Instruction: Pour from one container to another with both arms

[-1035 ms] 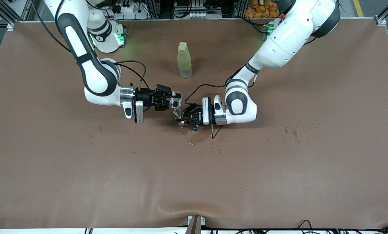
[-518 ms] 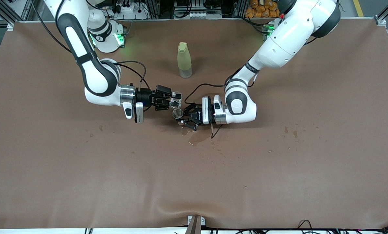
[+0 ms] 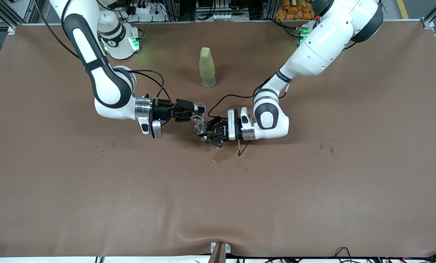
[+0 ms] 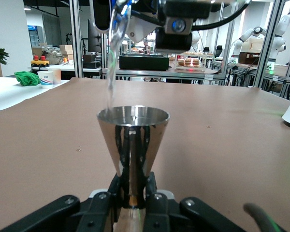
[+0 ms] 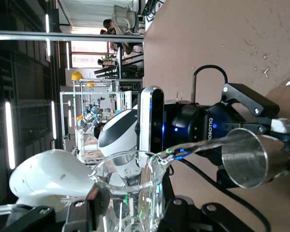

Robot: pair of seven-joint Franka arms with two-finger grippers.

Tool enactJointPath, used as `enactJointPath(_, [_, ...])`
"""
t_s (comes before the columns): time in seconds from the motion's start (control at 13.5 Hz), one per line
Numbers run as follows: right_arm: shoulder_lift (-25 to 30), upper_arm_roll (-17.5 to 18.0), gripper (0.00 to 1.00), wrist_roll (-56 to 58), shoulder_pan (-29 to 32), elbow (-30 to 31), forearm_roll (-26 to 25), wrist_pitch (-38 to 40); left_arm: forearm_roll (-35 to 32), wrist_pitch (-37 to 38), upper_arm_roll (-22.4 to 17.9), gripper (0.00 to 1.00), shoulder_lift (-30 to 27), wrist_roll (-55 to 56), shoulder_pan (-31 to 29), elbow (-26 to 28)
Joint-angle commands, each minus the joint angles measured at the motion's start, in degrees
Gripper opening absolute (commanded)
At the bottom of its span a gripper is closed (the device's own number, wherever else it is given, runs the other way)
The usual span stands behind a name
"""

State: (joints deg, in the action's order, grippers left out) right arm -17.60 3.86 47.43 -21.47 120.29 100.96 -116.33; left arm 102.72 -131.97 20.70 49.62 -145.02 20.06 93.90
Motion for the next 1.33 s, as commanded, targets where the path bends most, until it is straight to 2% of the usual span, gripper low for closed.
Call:
enactJointPath(0.0, [-1.1,-0.4,0.00,-2.9,-1.1,-1.2,0.9,-0.4,2.3,0.3,0.7,0.00,-1.5,-2.1,-0.8,1.4])
enactJointPath(0.15, [-2.2,-0.3,0.00,-3.7,-0.9,-1.2,0.9,-0.3,2.4,0.3,0.7,0.00,-1.4,-2.1,-0.7,1.3])
enactJointPath(0.67, [-4.3,-0.3,0.00,-20.8,-0.2,-4.2,0.9,-0.2,2.3,0.3,0.6,0.00,-1.1,-2.3,-0.7,0.8])
enactJointPath(0.96, [-7.6,-0.4,0.00,-29.7,3.2,-5.5,1.0,7.9,2.3,0.3,0.6,0.00,-1.2,-2.3,-0.7,0.8])
enactJointPath(1.26, [-7.8,-0.6,0.00,-30.9,3.8,-6.8,0.2,8.2,2.1,0.2,0.5,0.00,-1.6,-2.0,-1.2,1.1])
